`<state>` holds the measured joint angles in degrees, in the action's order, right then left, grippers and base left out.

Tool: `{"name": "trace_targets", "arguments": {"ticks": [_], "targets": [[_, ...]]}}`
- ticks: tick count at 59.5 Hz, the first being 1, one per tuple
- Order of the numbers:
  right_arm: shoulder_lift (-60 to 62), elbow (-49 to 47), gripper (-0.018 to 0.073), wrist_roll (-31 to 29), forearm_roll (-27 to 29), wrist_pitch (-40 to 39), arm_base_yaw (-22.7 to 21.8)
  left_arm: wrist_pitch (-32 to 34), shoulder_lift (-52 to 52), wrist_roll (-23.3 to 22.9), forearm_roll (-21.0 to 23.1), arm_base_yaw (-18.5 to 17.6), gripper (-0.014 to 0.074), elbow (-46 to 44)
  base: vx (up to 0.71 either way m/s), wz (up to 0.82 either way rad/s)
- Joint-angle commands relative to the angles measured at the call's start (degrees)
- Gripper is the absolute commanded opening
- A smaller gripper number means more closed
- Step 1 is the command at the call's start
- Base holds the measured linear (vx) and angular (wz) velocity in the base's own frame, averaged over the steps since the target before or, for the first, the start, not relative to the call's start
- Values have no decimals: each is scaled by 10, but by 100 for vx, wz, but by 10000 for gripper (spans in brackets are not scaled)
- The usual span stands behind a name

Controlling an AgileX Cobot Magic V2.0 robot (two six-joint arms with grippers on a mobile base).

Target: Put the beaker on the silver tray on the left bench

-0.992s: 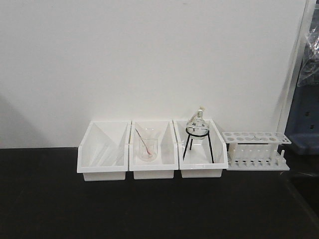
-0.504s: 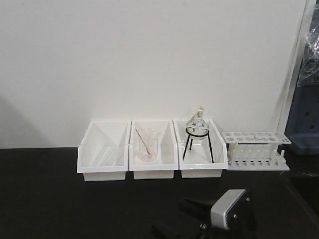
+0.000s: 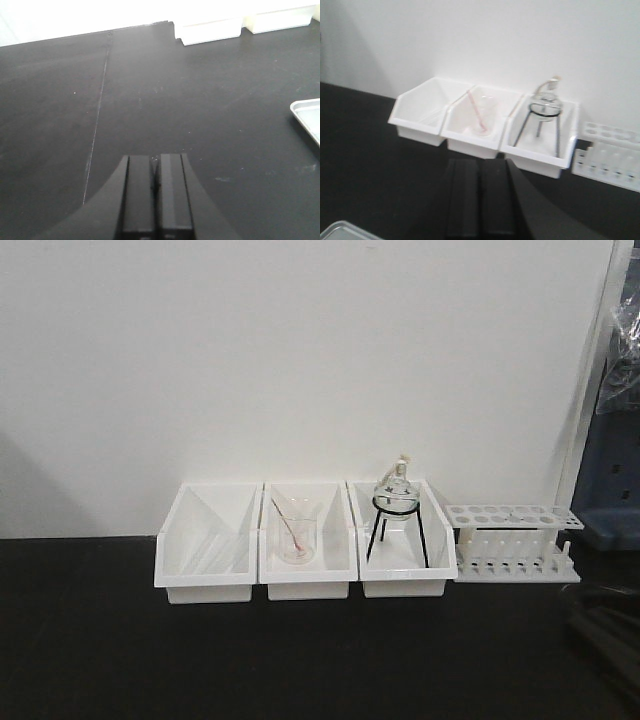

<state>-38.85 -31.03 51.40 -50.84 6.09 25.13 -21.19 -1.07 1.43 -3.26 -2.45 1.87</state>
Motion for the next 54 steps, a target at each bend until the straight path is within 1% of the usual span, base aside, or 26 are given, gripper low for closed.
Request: {"name": "trace_targets", "arguments": {"ticks": [1, 5, 10, 34, 36, 40, 42, 45, 48, 49, 52, 53, 54], "targets": [[40, -15, -11, 5, -10, 53, -1, 43, -4, -1, 1, -4, 1, 11, 0, 0], [60, -15, -11, 5, -10, 82, -1, 43, -4, -1, 1, -4, 1, 11, 0, 0], [76, -15, -11, 5, -10, 98, -1, 43, -4, -1, 1, -4, 1, 11, 0, 0], [86, -15, -11, 3, -10, 98, -1, 43, -4, -1, 1, -4, 1, 11, 0, 0], [86, -15, -11, 3, -4, 98, -1, 43, -4, -1, 1, -4, 1, 11, 0, 0], [81, -15, -11, -8, 30, 98, -1, 43, -4, -1, 1, -4, 1, 11, 0, 0], [78, -15, -11, -33, 60, 98, -1, 43, -4, -1, 1, -4, 1, 11, 0, 0], [75, -15, -11, -97, 122, 98, -1, 43, -4, -1, 1, -4, 1, 11, 0, 0], [72, -15, -11, -190, 202, 98, -1, 43, -4, -1, 1, -4, 1, 11, 0, 0], [71, -15, -11, -220, 241, 96, -1, 43, -4, -1, 1, -4, 1, 11, 0, 0], [71, -15, -11, -344, 334, 94, -1, 43, -4, -1, 1, -4, 1, 11, 0, 0], [71, -15, -11, -375, 372, 94, -1, 43, -4, -1, 1, -4, 1, 11, 0, 0], [71, -15, -11, -418, 396, 94, -2, 43, -4, -1, 1, -4, 1, 11, 0, 0]]}}
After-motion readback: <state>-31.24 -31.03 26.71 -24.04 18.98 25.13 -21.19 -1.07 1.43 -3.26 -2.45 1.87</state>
